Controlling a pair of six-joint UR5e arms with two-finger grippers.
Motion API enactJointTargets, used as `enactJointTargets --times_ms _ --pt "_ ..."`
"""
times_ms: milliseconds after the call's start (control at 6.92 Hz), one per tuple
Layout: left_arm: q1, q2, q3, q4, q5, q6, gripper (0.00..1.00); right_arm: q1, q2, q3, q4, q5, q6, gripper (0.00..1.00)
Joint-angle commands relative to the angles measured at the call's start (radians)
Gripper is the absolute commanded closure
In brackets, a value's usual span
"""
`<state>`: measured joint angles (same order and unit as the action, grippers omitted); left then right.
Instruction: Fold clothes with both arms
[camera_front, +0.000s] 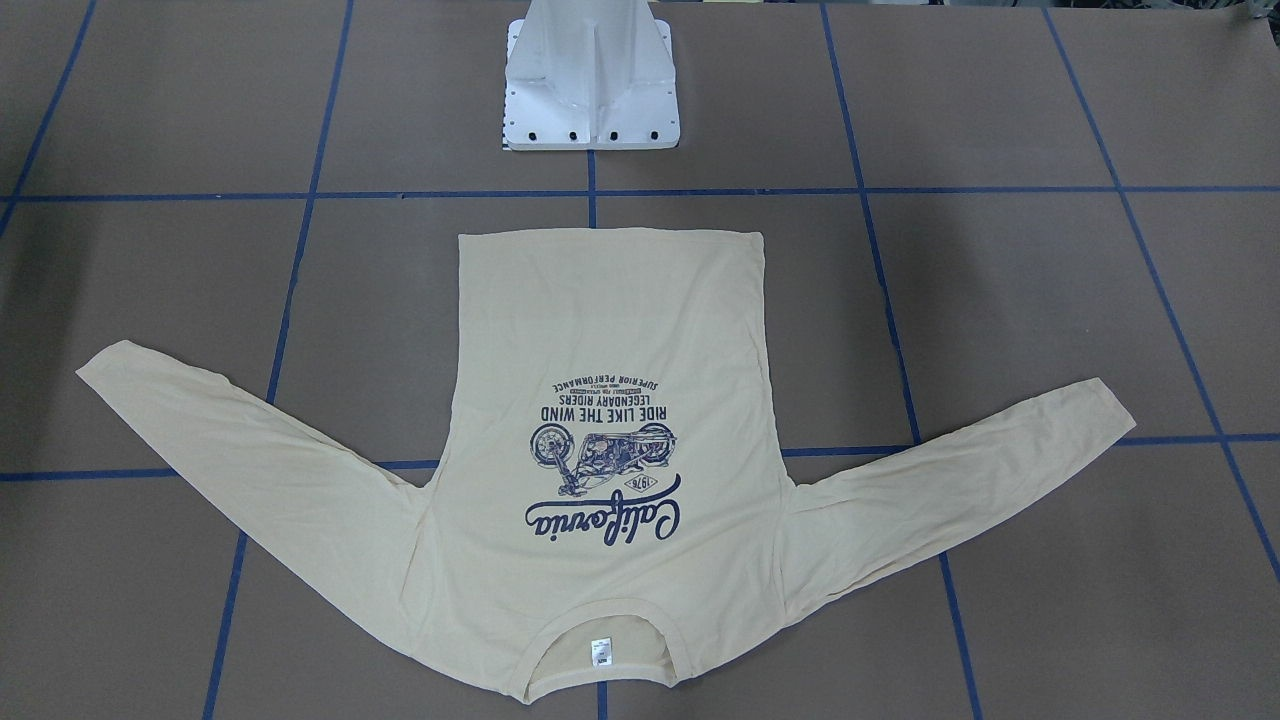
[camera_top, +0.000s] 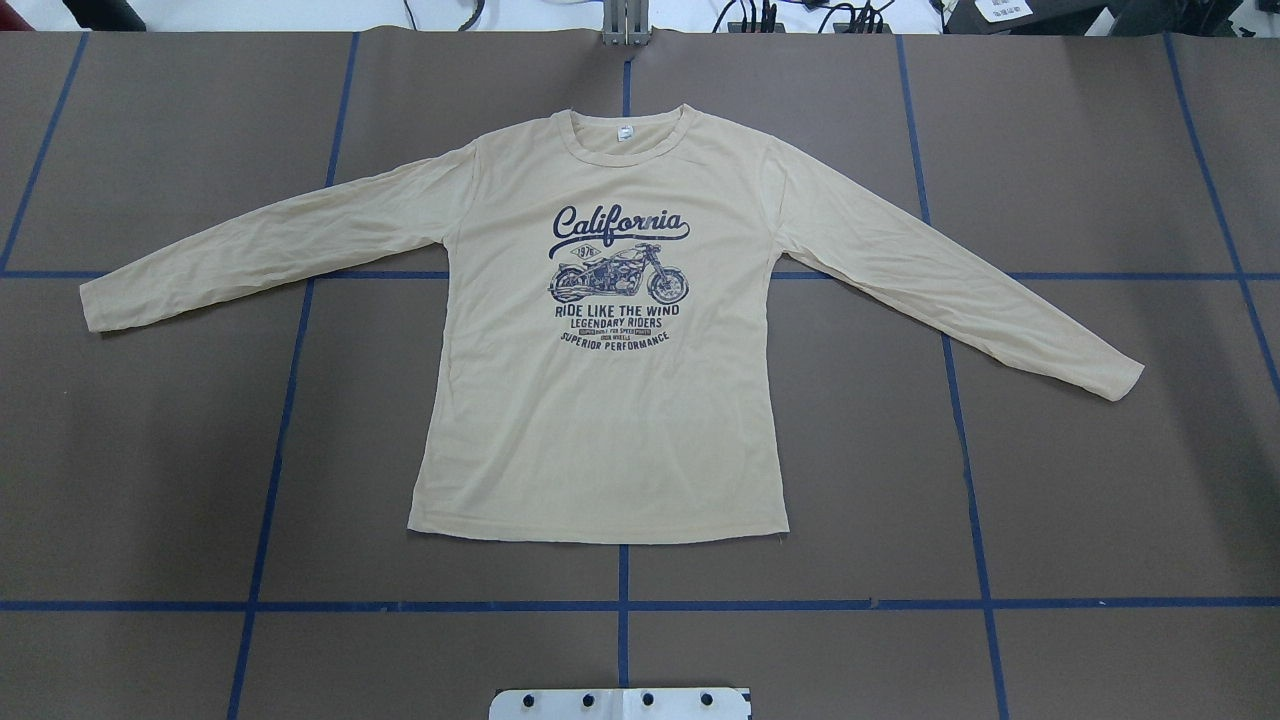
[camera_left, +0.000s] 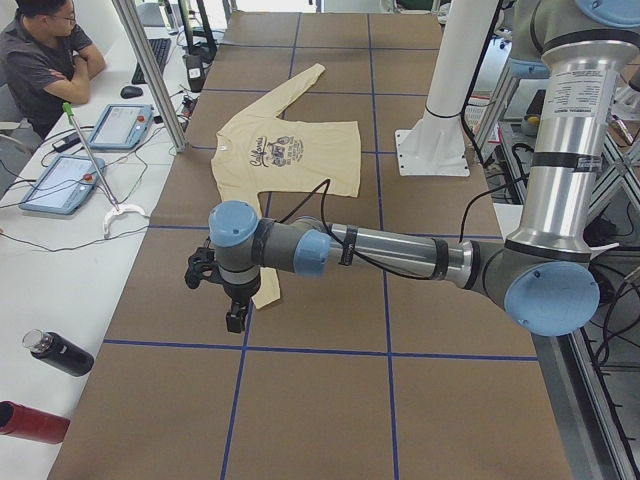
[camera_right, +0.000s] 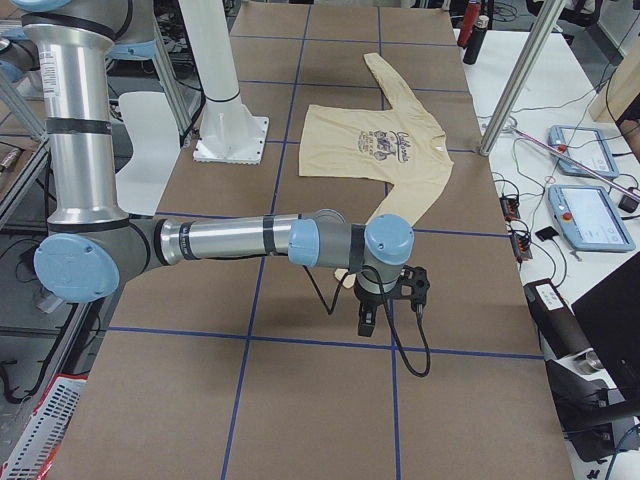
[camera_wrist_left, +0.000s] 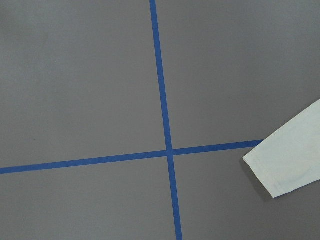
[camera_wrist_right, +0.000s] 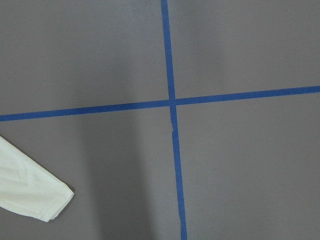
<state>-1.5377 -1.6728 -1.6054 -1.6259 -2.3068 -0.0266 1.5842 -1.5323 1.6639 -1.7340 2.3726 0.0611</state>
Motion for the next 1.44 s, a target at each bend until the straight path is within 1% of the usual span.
enactJointTargets --times_ms 0,144,289,433,578,722,867,1011,1156,1300 --pt "0.004 -0.042 -0.002 -0.008 -0.003 -0.001 0.01 -0.036 0.061 0.010 0.007 0.014 0.000 0.00" --pt "0.004 -0.069 -0.045 0.012 -0.023 -0.007 0.01 -0.094 0.089 0.017 0.007 0.013 0.008 0.00" --pt "0.004 -0.074 -0.059 -0.008 -0.096 -0.007 0.01 -0.146 0.131 0.017 0.007 0.013 0.085 0.00" --pt "0.011 -0.076 -0.083 -0.052 -0.111 -0.006 0.01 -0.179 0.211 0.011 0.005 0.010 0.185 0.00" --pt "0.049 -0.070 -0.082 -0.148 -0.103 -0.009 0.01 -0.193 0.208 0.010 0.007 0.016 0.204 0.00" --pt "0.060 -0.061 -0.021 -0.170 -0.103 -0.044 0.01 -0.231 0.199 0.016 0.026 0.019 0.219 0.00" --pt "0.067 -0.056 -0.005 -0.217 -0.111 -0.052 0.01 -0.251 0.148 0.017 0.086 0.020 0.227 0.00" --pt "0.068 -0.065 0.019 -0.226 -0.111 -0.050 0.01 -0.266 0.070 0.014 0.258 0.020 0.261 0.00" --pt "0.068 -0.067 0.031 -0.227 -0.114 -0.050 0.01 -0.312 0.022 0.011 0.398 0.019 0.416 0.00" --pt "0.070 -0.059 0.021 -0.235 -0.112 -0.047 0.01 -0.393 -0.020 0.007 0.521 -0.018 0.533 0.00"
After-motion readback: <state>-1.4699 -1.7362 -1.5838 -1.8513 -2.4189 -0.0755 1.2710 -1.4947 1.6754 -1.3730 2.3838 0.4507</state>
